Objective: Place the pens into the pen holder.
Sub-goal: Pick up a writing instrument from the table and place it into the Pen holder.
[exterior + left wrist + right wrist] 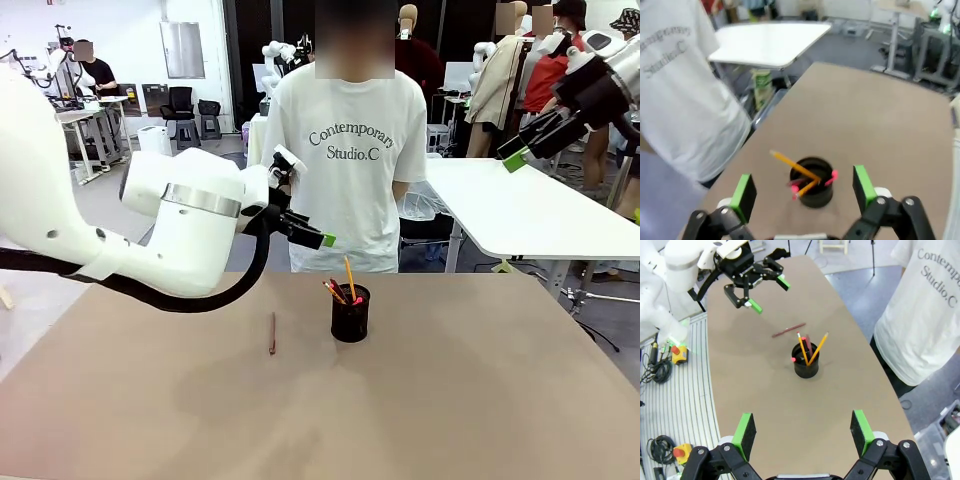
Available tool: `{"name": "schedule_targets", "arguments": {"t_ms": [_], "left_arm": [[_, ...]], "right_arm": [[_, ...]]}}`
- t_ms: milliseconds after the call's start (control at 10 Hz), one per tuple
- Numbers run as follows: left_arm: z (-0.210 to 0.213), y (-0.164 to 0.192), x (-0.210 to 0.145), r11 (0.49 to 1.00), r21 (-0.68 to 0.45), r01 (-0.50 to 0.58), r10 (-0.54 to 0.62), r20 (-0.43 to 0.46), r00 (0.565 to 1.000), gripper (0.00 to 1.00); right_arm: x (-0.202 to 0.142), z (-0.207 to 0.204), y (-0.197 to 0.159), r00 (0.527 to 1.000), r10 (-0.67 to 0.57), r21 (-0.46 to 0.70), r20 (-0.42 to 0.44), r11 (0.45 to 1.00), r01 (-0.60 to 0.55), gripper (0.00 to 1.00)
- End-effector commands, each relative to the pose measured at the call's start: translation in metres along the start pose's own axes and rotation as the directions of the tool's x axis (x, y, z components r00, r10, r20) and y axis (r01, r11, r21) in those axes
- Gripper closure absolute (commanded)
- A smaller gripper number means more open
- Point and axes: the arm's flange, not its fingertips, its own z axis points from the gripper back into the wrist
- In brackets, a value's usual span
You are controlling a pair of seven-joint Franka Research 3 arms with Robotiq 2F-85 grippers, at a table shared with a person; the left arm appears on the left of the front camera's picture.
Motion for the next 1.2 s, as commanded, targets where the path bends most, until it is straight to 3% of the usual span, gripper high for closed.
{"name": "schedule_targets", "arguments": {"t_ms": [0,200,400,600,900,1100], "left_arm": [[0.015,-0.003,0.019,0.998,0.049,-0.034,0.044,-0.215,0.976,0.0],[0.026,0.002,0.025,0.981,0.136,-0.138,0.176,-0.33,0.927,0.0],[0.023,0.013,0.005,0.92,0.298,-0.255,0.368,-0.433,0.823,0.0],[0.018,0.024,-0.011,0.895,0.327,-0.303,0.435,-0.489,0.756,0.0],[0.008,0.037,-0.029,0.854,0.354,-0.381,0.518,-0.506,0.69,0.0],[0.004,0.043,-0.034,0.839,0.347,-0.418,0.543,-0.493,0.68,0.0]], "right_arm": [[0.0,0.001,0.002,1.0,0.001,0.001,0.001,1.0,-0.001,0.0],[0.0,0.001,0.002,1.0,0.001,0.001,0.001,1.0,-0.001,0.0],[0.0,0.001,0.002,1.0,0.001,0.001,0.001,1.0,-0.001,0.0],[0.0,0.001,0.002,1.0,0.001,0.001,0.001,1.0,-0.001,0.0],[0.0,0.001,0.002,1.0,0.001,0.001,0.001,1.0,-0.001,0.0],[0.0,0.001,0.002,1.0,0.001,0.001,0.001,1.0,-0.001,0.0]]}}
